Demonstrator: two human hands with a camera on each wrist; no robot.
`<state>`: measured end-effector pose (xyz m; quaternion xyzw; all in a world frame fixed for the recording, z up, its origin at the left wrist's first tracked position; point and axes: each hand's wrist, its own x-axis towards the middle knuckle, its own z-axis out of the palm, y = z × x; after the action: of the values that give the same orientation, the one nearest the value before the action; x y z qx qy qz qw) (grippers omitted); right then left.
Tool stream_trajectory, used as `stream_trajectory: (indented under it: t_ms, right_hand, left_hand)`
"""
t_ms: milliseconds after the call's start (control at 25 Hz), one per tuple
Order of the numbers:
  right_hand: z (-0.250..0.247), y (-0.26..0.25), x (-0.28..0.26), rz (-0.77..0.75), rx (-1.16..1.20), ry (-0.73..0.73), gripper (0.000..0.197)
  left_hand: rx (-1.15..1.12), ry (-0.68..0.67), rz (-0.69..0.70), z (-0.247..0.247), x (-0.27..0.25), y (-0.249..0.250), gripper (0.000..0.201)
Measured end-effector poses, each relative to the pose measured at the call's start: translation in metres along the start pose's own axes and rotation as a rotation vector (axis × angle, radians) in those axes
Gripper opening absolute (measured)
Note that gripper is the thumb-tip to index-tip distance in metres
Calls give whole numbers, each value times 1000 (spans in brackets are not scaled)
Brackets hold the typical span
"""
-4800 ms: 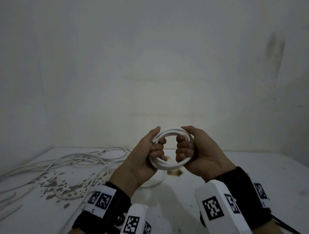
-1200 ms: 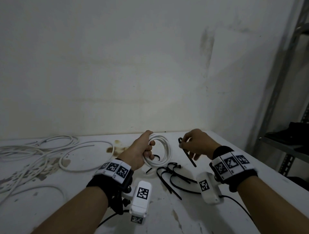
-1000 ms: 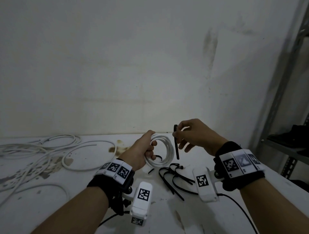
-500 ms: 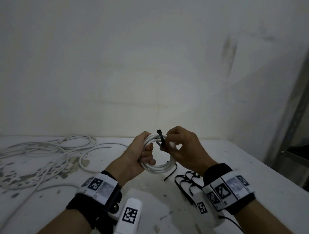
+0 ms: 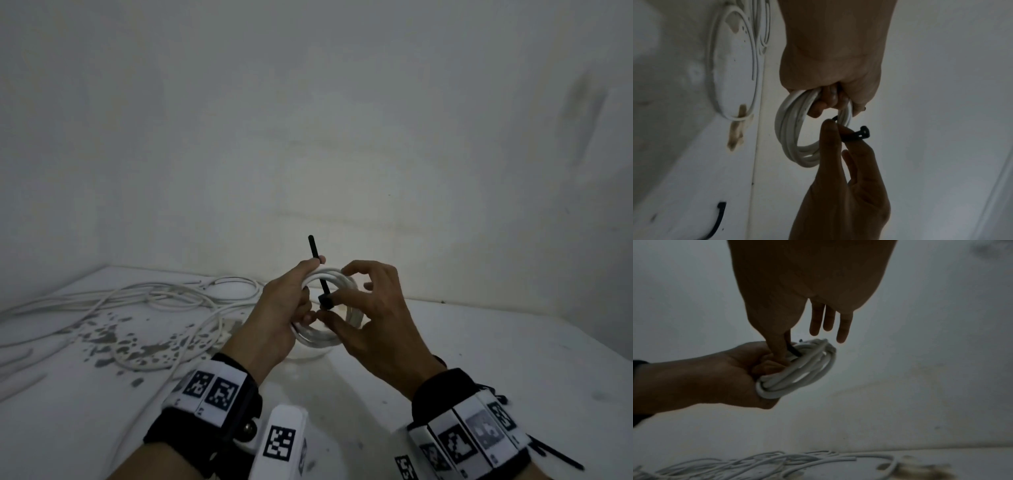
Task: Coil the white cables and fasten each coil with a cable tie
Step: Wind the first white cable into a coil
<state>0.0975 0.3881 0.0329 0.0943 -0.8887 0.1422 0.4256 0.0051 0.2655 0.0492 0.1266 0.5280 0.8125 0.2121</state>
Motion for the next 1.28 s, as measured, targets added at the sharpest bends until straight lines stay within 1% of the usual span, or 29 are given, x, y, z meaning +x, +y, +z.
stream_trajectory:
  t_ms: [80,160,200,240,280,360,400,440,520,680,920,1040,1160,1280]
  right_hand:
    - [10,-16,4,-33,38,20,14]
    - [12,-28,12,-65,49,55,11]
    - [10,-31,18,-35,70,75,8]
    - [5,-31,26,41,106,101,5]
    - [0,-29,34,150,152,129,5]
    - [-10,-22,47,372,261,135,8]
    - [-11,-19,51,440,281,123,8]
    - [-11,-18,52,470,265,116,8]
    - [-6,-19,51,492,219,106,7]
    - [-1,-21,46,497,217,94,14]
    - [-2,-23,46,472,211,91,13]
    - [0,-22,46,477,189,72,14]
    - [2,-20,46,480,150,14,15]
    - [2,-19,47,452,106,-65,13]
  left_hand:
    - [21,78,19,-9,7,4,20]
    - [79,130,74,-15,11,6,24]
    - [124,132,123,-18,13,7,21]
    - [180,114,183,-19,12,8,15]
    - [243,85,247,-19,12,8,9]
    - [335,21,359,-16,9,7,9]
    - [359,-3,400,-14,9,6,10]
    - [384,-20,434,-13,9,5,11]
    - [449,-22,478,-15,10,1,12]
    - [539,-46,536,-25,13,1,15]
    - [582,-42,570,-25,15,4,13]
    - [623,-37,556,-27,15,5,13]
    - [669,-37,567,-29,17,5,13]
    - [746,-41,594,-32,16,6,14]
